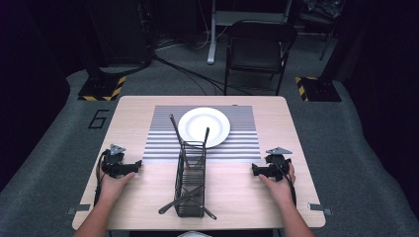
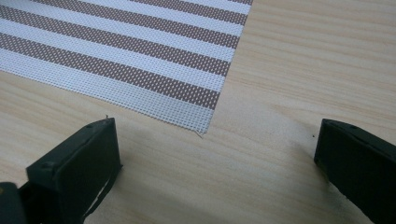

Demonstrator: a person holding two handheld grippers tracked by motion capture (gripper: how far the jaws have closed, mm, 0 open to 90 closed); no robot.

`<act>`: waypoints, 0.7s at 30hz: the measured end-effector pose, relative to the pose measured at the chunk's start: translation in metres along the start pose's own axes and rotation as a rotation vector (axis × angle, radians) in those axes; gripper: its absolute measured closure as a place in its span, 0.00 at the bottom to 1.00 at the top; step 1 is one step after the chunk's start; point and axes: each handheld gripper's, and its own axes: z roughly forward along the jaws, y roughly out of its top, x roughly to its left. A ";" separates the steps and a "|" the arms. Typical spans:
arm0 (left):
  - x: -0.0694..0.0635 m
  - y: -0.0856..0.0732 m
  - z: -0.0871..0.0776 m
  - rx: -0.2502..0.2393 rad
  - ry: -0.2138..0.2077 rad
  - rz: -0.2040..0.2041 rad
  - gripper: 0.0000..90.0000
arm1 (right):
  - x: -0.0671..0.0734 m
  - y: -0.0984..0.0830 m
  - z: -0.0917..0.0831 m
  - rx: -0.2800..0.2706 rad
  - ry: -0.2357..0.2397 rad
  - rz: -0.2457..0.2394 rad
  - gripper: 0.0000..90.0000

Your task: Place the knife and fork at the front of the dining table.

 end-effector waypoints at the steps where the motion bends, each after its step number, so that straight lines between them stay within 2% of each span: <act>1: 0.000 0.000 0.000 0.000 0.000 0.000 0.11 | 0.000 0.000 0.000 -0.001 0.002 0.000 0.00; 18: 0.001 0.000 -0.001 0.005 -0.010 0.001 0.12 | 0.001 0.000 0.000 -0.004 -0.001 0.005 0.01; 21: 0.001 0.000 -0.001 0.004 -0.012 0.008 0.12 | 0.002 -0.001 -0.001 -0.011 0.002 0.003 0.04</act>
